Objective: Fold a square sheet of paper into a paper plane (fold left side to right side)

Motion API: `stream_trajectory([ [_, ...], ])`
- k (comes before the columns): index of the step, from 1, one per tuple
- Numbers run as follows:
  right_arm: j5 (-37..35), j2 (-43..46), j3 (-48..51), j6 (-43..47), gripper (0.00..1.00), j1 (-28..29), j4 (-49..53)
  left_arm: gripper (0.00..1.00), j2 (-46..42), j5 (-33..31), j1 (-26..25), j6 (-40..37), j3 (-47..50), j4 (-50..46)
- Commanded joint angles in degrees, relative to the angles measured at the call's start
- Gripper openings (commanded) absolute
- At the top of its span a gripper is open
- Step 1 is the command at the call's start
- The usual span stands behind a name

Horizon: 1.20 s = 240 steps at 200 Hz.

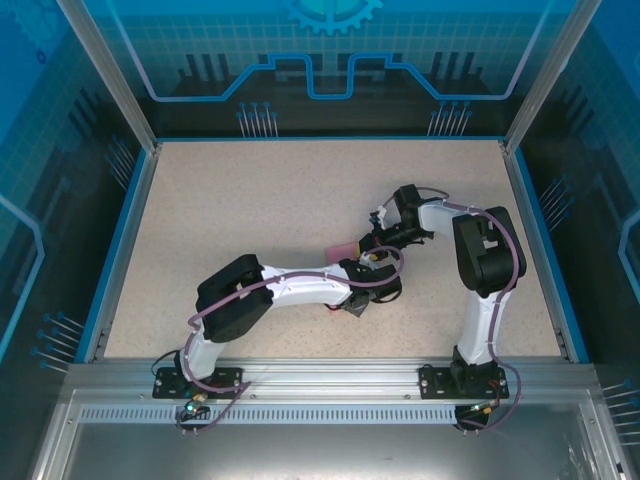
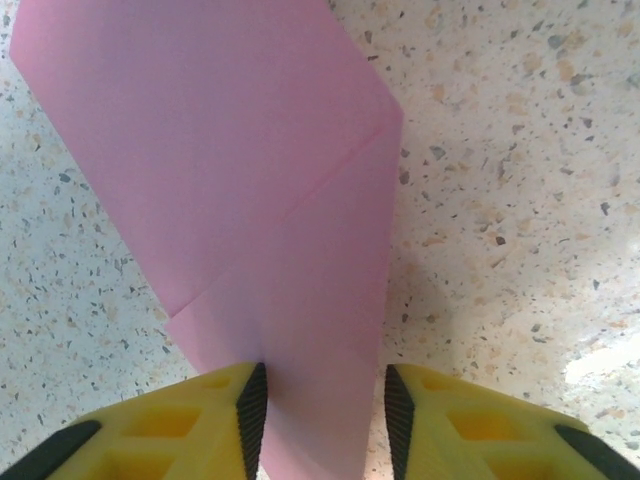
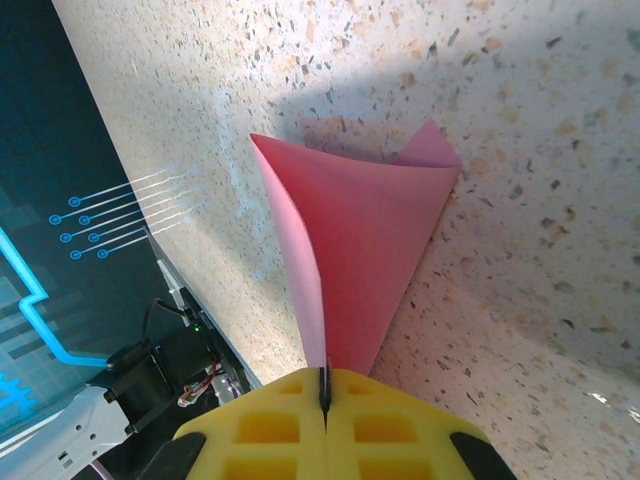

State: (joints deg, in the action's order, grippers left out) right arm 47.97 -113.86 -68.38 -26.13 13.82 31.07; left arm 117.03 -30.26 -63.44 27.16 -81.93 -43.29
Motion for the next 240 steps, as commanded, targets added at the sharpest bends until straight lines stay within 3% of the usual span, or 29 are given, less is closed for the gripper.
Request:
stream_trajectory([
  [1, 0.3, -1.3, -0.5, -0.4, 0.00, -0.5, 1.4, 0.35, 0.6, -1.3, -0.3, 1.5, -1.0, -1.6],
  [117, -1.6, 0.5, 0.0, -0.7, 0.00, -0.6, 0.0, 0.15, 0.6, 1.8, -0.2, 2.5, 0.1, 1.1],
  [153, -6.3, 7.7, 1.3, -0.8, 0.18, -2.2, -1.4, 0.11, -0.6, 4.2, 0.8, 3.4, 1.2, 2.7],
  [179, -10.0, 15.5, 4.9, -1.1, 0.45, -5.1, -3.5, 0.09, -3.5, 7.4, 2.3, 4.1, 3.9, 6.1],
  [219, -13.9, 26.7, 13.1, 0.5, 0.61, -9.6, -5.5, 0.07, -9.3, 15.2, 5.6, 5.6, 10.0, 14.7],
  [240, -14.3, 29.0, 16.4, 2.6, 0.64, -10.2, -5.2, 0.06, -12.0, 20.1, 7.5, 6.1, 12.6, 18.7],
])
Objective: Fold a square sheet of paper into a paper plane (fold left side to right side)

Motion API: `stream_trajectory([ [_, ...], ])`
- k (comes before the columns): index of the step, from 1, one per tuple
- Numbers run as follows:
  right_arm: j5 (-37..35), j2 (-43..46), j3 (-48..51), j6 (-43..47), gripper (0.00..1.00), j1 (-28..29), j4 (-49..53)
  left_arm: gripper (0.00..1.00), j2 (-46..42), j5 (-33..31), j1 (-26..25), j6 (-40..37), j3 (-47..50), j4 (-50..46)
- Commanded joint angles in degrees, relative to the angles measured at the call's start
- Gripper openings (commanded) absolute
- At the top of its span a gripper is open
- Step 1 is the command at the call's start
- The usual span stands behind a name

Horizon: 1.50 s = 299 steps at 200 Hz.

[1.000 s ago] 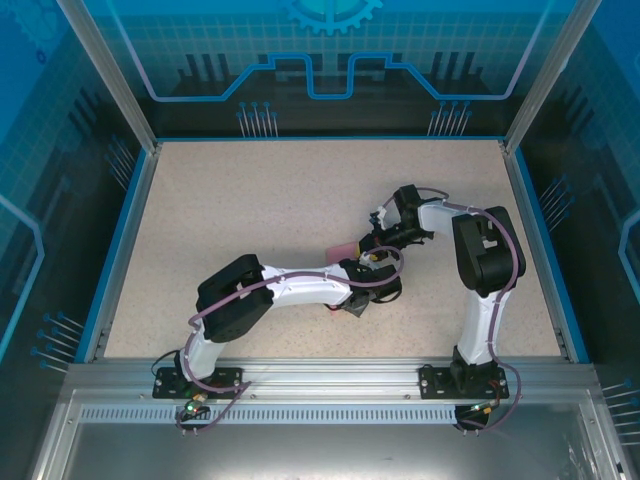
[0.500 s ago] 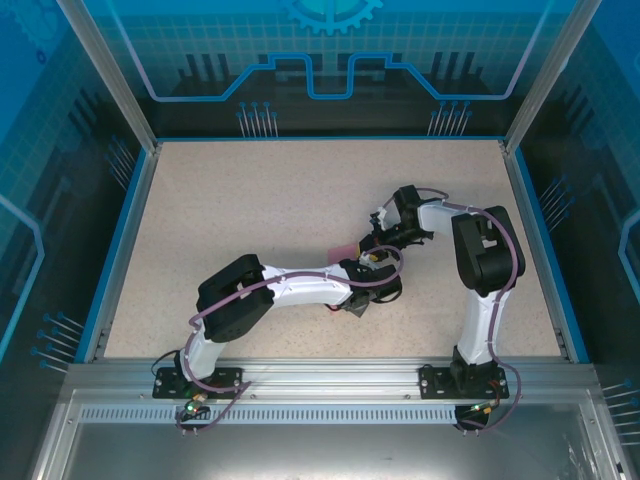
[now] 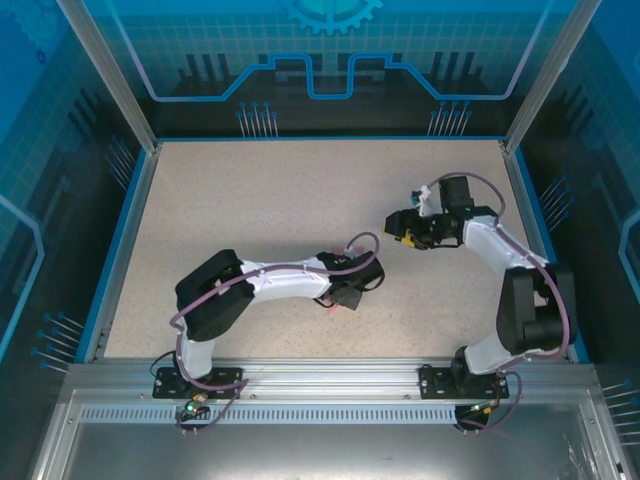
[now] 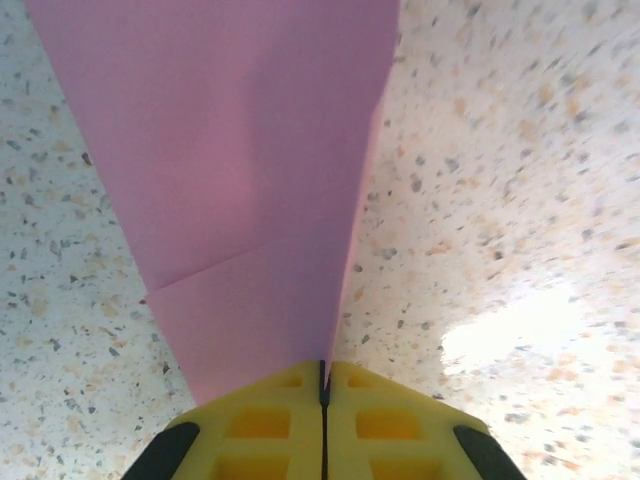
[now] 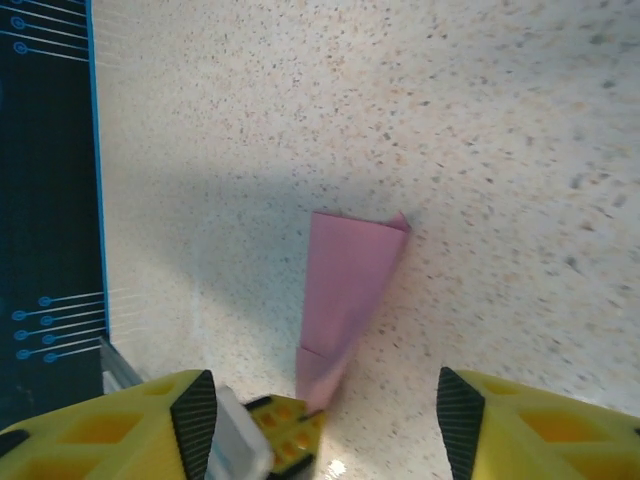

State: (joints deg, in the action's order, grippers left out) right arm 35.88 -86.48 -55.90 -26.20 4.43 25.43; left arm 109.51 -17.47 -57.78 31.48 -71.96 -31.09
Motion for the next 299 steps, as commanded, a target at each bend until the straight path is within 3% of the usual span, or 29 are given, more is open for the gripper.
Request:
stream_trajectory([
  [1, -2.3, 1.6, 4.0, 2.7, 0.64, -0.9, 0.4, 0.07, -4.6, 7.6, 2.0, 1.7, 2.7, 6.7],
  [57, 1.5, 2.3, 14.2, 2.9, 0.64, -0.8, -5.9, 0.06, -8.9, 23.3, 8.9, 6.3, 10.6, 20.0],
  [108, 3.3, 2.5, 18.8, 0.7, 0.64, 0.7, -11.4, 0.06, -9.1, 32.4, 13.3, 11.8, 16.8, 32.3],
  [194, 3.0, 0.3, 21.5, -9.1, 0.60, 6.9, -26.5, 0.05, -8.5, 39.7, 17.8, 19.5, 26.3, 50.6],
  [299, 0.5, -9.1, 16.5, -15.4, 0.54, 14.4, -35.3, 0.01, -2.8, 45.8, 20.6, 25.6, 33.3, 68.3],
])
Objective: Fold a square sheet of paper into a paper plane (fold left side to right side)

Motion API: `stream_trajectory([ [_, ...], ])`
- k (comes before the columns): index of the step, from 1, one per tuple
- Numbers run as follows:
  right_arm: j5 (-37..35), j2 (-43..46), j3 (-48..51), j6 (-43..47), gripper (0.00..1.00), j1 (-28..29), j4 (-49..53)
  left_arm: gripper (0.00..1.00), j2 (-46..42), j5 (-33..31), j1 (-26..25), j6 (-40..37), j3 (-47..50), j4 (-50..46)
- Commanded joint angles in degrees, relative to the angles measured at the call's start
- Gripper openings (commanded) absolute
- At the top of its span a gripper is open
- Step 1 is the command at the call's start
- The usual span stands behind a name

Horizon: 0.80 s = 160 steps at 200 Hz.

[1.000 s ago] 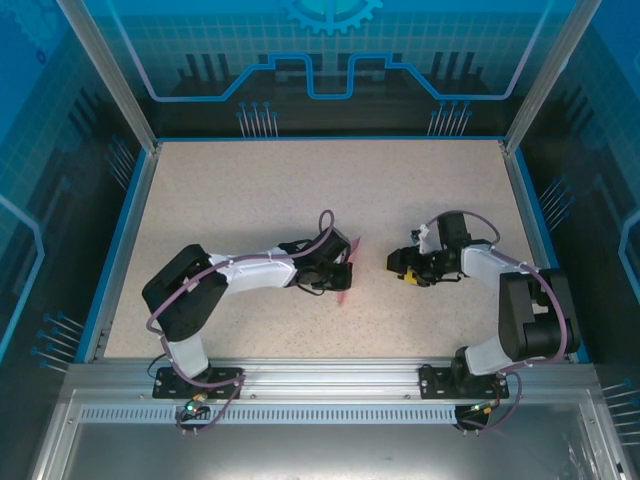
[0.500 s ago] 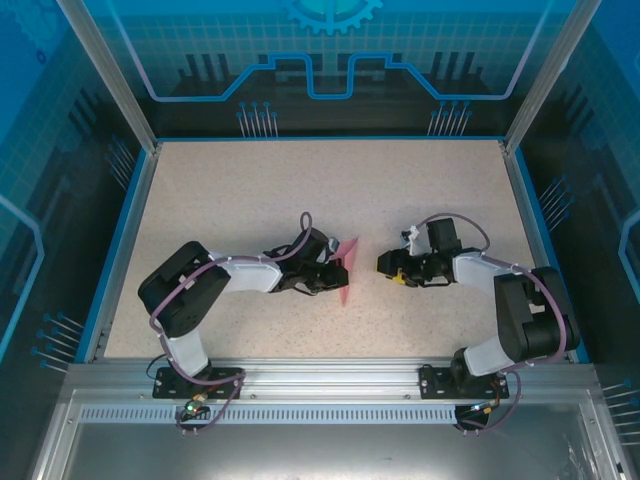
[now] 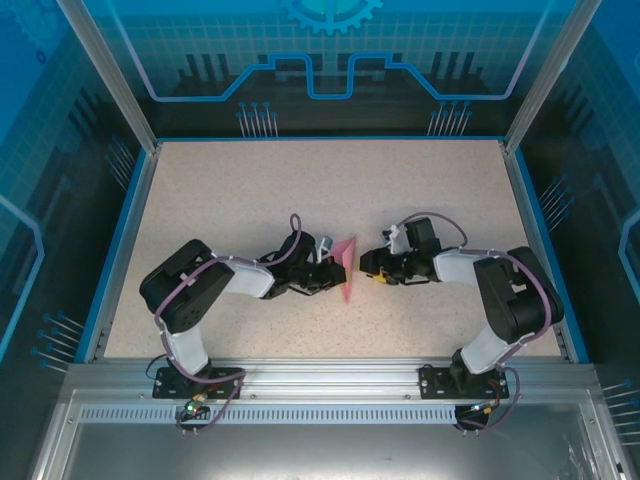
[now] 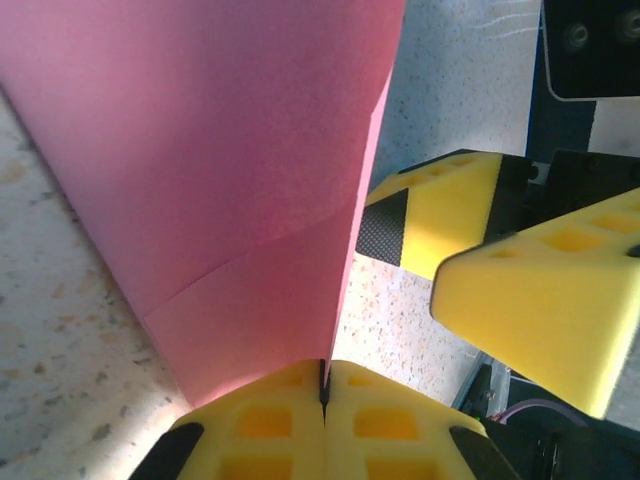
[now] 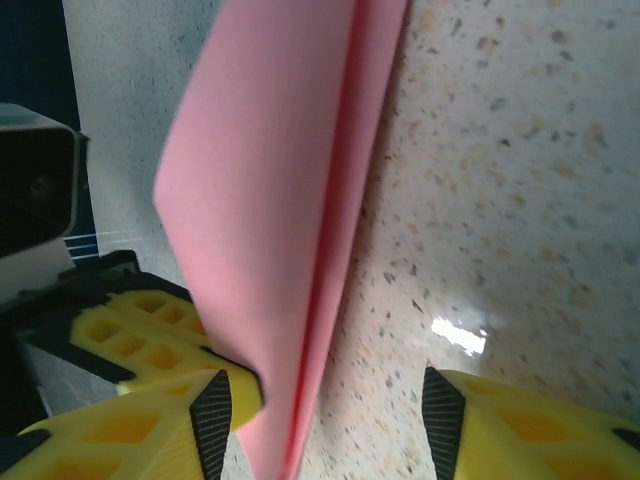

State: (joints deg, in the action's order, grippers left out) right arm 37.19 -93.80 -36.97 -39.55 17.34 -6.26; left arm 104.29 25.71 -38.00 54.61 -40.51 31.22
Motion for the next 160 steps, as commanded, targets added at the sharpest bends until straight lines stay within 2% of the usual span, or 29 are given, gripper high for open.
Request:
stream_trajectory([
  [1, -0.9, -1.8, -2.5, -2.0, 0.54, 1.5, -3.6, 0.01, 2.5, 2.7, 0.8, 2.6, 1.9, 6.0],
  [63, -3.2, -5.8, -6.4, -2.6, 0.47, 3.1, -2.2, 0.00, 3.5, 2.5, 1.5, 3.4, 3.1, 8.1],
  [160, -4.9, -10.2, -9.9, -3.7, 0.41, 4.8, -0.9, 0.00, 4.3, 2.8, 1.6, 4.1, 3.0, 8.9],
])
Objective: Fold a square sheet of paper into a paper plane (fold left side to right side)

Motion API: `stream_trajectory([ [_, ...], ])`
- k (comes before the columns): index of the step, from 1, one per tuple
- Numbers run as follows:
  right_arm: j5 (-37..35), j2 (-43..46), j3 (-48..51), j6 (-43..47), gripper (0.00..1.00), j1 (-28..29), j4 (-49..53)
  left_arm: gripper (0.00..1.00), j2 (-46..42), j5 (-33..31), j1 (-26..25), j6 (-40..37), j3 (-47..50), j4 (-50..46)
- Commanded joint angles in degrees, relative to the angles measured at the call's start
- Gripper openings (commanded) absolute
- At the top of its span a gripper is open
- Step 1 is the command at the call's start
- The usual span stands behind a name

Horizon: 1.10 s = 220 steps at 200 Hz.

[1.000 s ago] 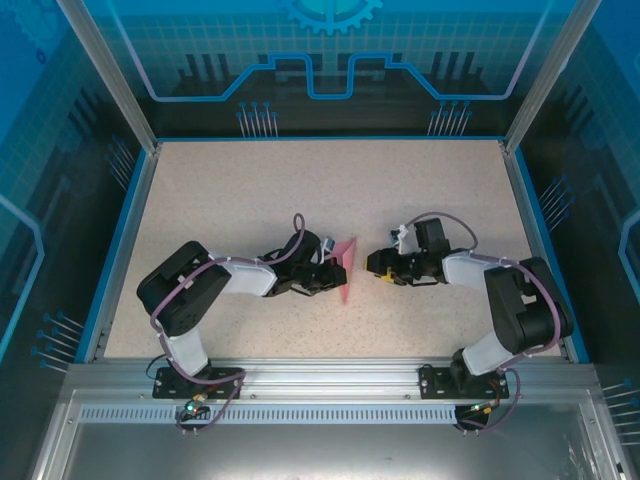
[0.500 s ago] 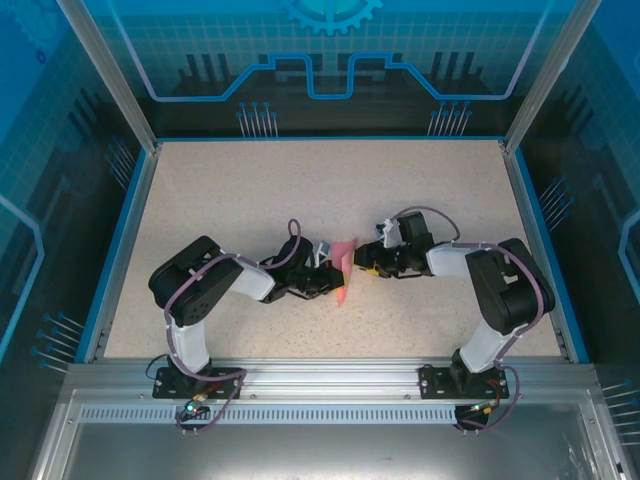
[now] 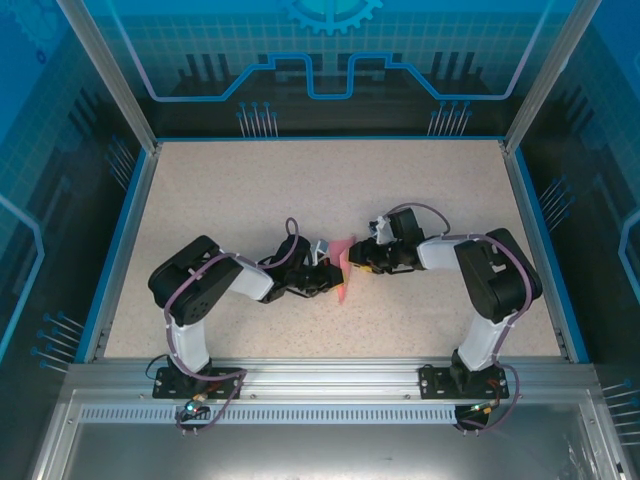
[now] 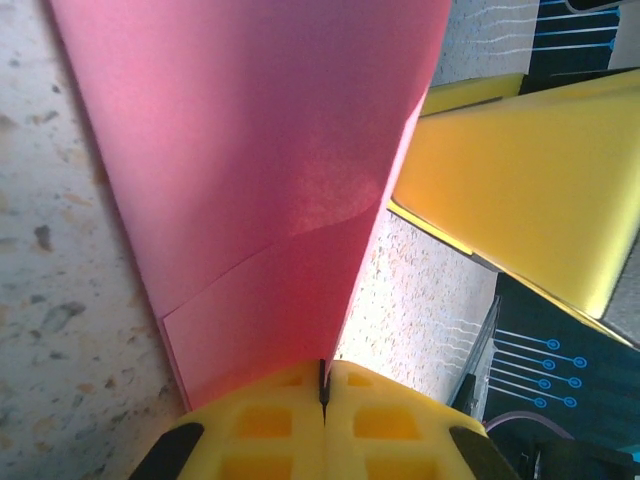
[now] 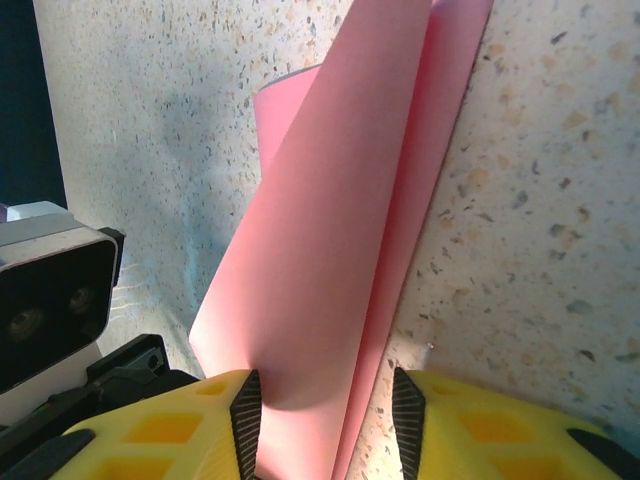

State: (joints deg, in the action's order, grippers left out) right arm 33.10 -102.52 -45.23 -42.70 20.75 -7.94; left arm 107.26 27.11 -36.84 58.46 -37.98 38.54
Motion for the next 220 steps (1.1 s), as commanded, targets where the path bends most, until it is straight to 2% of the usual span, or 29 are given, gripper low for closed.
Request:
stream_trajectory([
  [1, -0.9, -1.5, -1.7, -0.6, 0.41, 1.4, 0.8, 0.00, 1.4, 1.4, 0.5, 0.3, 0.4, 1.6],
  [85, -2.7, -3.7, -4.2, -1.0, 0.39, 2.8, 4.6, 0.01, 2.1, 1.3, 0.5, 1.0, 0.0, 2.4],
  [220, -3.1, -5.9, -4.8, -1.0, 0.38, 3.0, 6.8, 0.26, -2.3, 1.0, 1.6, -0.1, -0.1, -1.6],
])
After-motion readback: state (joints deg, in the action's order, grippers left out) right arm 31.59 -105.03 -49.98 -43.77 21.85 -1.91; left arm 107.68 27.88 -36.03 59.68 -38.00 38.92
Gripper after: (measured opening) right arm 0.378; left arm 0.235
